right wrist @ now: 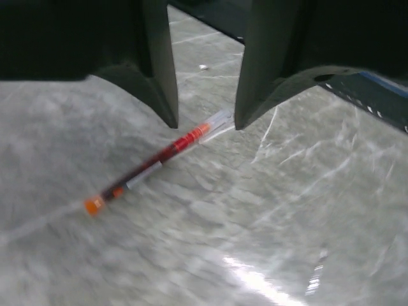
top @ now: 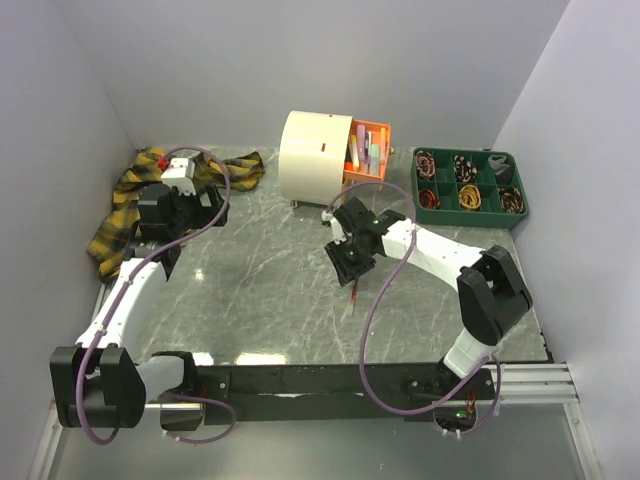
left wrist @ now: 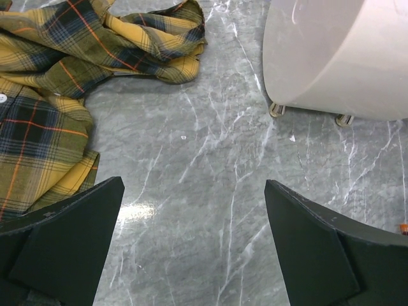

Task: Sort the stationery into containers
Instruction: Pick up the pen from the center of the board.

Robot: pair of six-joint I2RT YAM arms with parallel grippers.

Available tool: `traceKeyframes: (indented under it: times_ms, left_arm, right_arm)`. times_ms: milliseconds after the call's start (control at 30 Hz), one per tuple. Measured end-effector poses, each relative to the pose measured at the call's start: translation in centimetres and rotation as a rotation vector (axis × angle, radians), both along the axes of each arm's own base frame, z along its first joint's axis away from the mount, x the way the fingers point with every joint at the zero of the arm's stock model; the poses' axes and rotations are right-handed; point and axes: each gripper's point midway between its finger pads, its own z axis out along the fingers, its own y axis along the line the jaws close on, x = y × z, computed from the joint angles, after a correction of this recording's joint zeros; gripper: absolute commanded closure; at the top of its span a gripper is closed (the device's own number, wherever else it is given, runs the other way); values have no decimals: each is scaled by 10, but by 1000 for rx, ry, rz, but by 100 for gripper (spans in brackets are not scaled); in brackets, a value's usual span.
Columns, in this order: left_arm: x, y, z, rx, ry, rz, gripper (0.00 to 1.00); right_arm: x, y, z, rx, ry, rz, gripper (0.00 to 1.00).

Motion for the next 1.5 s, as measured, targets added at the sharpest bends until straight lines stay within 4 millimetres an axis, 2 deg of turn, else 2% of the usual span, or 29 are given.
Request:
traceKeyframes:
  times_ms: [233,467,600,1167,1267,1500]
  left_arm:
    - [0,6,0,-7,4,14,0]
    - [0,22,-3,-10,17,53,0]
    - [0,26,-3,-10,18,63,0]
    - [1,26,-7,-17,28,58,1]
    - [1,26,-7,-18,28,56,1]
    - [1,26,-7,-19,28,55,0]
  right_arm:
    - [9,-19,-21,-88,55,-274,55]
    - [14,-40,-53,-154,145,-403,60]
    - [13,-36,-54,-135,161,-403,64]
    - [10,-15,-55,-56,237,-372,65]
    - [12,-9,-54,-28,244,-367,68]
    - [12,-2,-57,-3,260,-361,66]
